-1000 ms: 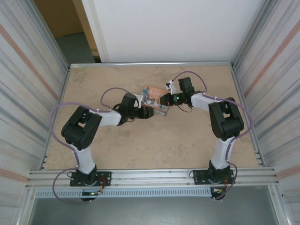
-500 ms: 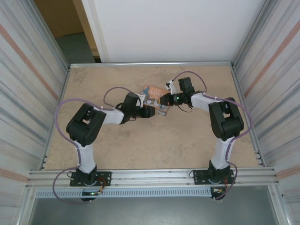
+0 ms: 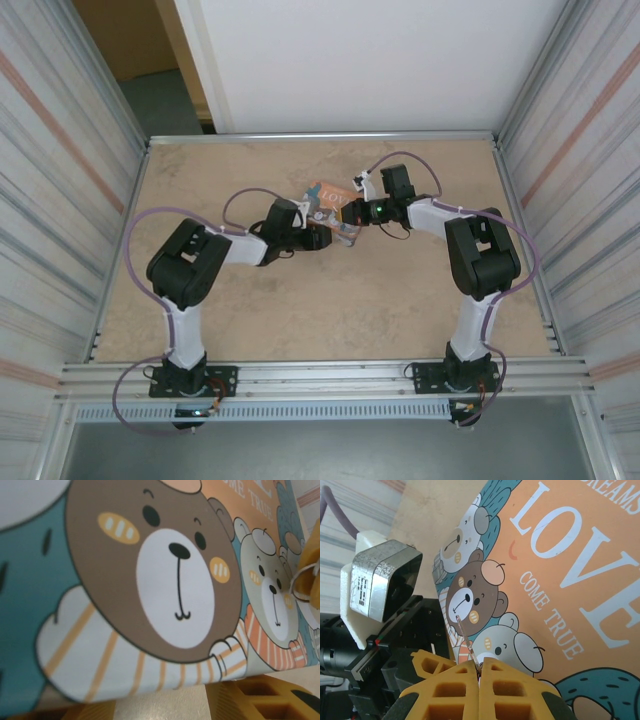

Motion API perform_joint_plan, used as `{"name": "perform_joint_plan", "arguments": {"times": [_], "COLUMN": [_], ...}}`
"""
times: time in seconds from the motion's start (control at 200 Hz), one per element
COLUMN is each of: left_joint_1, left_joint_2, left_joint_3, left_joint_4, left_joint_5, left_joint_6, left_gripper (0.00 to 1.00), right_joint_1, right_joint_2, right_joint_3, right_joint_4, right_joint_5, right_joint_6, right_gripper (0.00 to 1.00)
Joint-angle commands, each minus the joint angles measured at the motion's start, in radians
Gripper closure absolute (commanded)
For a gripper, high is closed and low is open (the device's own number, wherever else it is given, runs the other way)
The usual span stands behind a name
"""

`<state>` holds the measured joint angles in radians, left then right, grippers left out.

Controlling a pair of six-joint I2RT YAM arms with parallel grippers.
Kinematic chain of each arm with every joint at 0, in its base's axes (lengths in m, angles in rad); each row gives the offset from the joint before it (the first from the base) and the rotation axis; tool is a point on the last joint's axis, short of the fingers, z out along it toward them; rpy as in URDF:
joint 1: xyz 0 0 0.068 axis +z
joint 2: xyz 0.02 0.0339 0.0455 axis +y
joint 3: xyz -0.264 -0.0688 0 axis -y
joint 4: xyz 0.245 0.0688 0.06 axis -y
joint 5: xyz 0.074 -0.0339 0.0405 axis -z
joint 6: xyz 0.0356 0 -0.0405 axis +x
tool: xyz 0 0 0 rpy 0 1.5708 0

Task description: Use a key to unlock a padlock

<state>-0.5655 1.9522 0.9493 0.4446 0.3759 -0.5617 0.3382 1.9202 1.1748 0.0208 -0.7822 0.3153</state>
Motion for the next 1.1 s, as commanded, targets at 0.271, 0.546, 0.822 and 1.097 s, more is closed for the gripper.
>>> {"name": "perform_joint_plan", "arguments": {"times": [0.271, 0.546, 0.822, 1.097], "left_joint_1": [-0.052, -0.056, -0.054, -0.056], "left_joint_2": [0.032, 0.053, 0.049, -0.003], "left_joint_3": [-0.005, -0.009, -0.009, -0.018], "left_joint_4": [0.093, 0.108, 0.112, 0.105], "left_joint_5": [-0.09, -0.13, -0.138, -0.099], "left_joint_6": [-0.132, -0.195, -0.206, -0.2], "left_gripper": [0.56, 0.63, 0.71, 0.76], "right_joint_1": [0.01, 0.01, 0.011, 0.001], "right_joint_2": [0.019, 0.013, 0.007, -0.071], "right_joint_3": [-0.035, -0.041, -0.042, -0.03], "right_joint_4": [-0.053, -0.052, -0.048, -0.048], "right_joint_5": [0.011, 0.011, 0.003, -0.008], "right_joint_6": [0.028, 0.028, 0.031, 0.024], "right_gripper": [1.0, 1.0, 1.0, 1.0]}}
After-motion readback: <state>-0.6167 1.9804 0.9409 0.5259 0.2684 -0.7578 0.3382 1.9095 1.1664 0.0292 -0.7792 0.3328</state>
